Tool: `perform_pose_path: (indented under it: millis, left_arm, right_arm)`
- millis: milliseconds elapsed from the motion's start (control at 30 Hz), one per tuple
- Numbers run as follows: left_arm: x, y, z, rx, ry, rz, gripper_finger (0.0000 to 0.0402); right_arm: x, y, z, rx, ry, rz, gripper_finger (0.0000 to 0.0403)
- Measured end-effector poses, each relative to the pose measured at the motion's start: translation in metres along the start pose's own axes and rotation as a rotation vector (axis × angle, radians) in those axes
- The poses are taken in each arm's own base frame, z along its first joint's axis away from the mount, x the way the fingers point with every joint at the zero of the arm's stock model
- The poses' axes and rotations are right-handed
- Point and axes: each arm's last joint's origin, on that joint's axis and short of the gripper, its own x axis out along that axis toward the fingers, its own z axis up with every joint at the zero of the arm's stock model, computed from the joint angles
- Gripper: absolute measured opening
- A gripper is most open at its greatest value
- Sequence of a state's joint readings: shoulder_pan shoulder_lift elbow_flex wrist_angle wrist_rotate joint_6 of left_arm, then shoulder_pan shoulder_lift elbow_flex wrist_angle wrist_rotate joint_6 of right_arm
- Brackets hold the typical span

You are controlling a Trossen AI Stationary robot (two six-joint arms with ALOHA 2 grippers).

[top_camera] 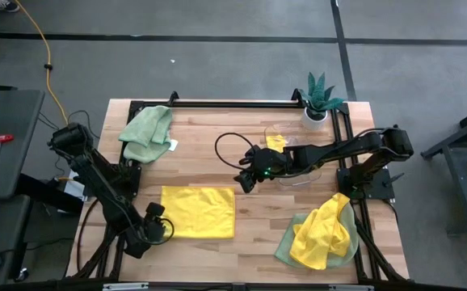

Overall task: Fold microfiber towels
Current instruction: Fold the top yellow microfiber towel

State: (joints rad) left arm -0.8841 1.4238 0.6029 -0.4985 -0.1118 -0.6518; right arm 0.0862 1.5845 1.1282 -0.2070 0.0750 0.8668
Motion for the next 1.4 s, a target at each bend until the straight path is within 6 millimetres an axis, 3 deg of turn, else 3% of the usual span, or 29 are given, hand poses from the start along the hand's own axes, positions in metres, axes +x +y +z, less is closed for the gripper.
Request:
perform_pose_path:
  millis: [300, 667, 867, 1100, 1400]
  left_arm:
    - [0.002, 0.0, 0.0, 0.001, 0.003, 0.013, 0.0165]
    - [0.003, 0.003, -0.001, 0.012, -0.015, 0.088, 0.0012]
    - [0.003, 0.004, -0.001, -0.015, -0.028, 0.101, 0.0015]
    - [0.003, 0.004, -0.001, -0.02, -0.031, 0.105, 0.0005]
    - [0.003, 0.004, -0.001, -0.022, -0.02, 0.09, 0.0003]
  right_arm:
    - [0.0, -0.001, -0.003, -0.035, 0.022, -0.011, 0.0183]
    - [-0.001, 0.009, -0.011, -0.359, 0.051, 0.063, 0.0183]
    - [-0.002, 0.023, -0.015, -0.532, 0.001, 0.145, 0.0183]
    - [0.015, 0.047, -0.052, -0.757, 0.137, 0.166, 0.0183]
    - [0.062, 0.072, -0.113, -0.965, 0.28, 0.21, 0.0183]
